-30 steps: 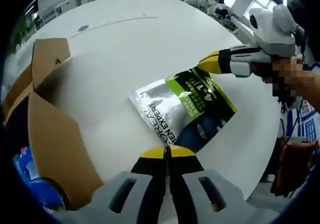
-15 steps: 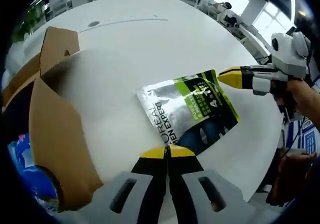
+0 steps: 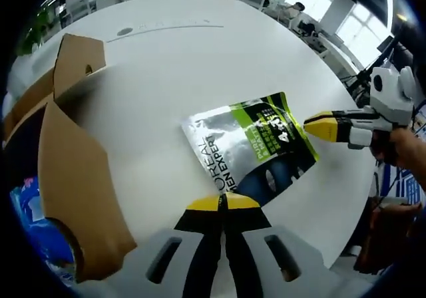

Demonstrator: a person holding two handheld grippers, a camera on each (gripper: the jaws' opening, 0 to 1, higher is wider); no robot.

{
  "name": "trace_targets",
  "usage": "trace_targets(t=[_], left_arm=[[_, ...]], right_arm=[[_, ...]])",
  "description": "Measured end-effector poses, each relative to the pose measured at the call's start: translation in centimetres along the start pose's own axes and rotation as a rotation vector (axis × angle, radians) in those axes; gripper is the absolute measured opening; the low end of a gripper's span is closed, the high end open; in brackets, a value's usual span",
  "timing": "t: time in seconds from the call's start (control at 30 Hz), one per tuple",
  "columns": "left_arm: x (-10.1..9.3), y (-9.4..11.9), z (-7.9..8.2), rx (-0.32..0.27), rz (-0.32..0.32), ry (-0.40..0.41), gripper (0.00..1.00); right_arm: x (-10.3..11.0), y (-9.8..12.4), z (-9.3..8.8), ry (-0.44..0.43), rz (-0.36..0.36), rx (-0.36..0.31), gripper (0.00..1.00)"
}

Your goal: Operate the shoe box by opening the lid, removing the specified soft item, and placing it in the target area until the item is outside and the box remains undamaged.

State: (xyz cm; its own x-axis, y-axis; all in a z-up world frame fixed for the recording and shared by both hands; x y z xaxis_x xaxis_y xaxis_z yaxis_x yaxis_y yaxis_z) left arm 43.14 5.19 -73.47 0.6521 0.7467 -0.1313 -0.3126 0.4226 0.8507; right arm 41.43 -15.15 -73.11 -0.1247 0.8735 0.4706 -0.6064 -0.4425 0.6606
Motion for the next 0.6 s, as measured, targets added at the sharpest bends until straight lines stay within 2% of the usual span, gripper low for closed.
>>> trace_targets(t=[0.13,0.37,0.6], left_arm=[[-0.1,0.0,0.0,0.000,0.005,-0.006,0.00],[-0.1,0.0,0.1,-0.002,0.003,0.001,0.00],[-0.2,0.0,0.1,-0.010,0.004,0.005,0.00]], right_arm=[[-0.1,-0.5,0.4,-0.025,-0.021,-0.035,0.05],[-0.1,-2.0,1.9,-0.013,-0.014,-0.087,0.05],[-1.0,-3.0,2.9,0.018,-0.002,-0.105,0.05]])
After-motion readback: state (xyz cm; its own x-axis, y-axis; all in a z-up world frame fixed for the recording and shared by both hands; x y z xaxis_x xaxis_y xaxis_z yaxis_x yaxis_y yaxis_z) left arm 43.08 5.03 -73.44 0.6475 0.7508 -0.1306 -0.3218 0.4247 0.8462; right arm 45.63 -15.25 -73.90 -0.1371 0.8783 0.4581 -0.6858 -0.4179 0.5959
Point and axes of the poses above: the point that each gripper's makers call its tool centre point, and the gripper's own axes: y roughly backward along the fingers, x roughly to its left, z roughly out of its top, the point moved 7 cm from there along y, roughly backward along the fingers, and after that the axes turned 13 degrees about -y, right-handed, at the moved point
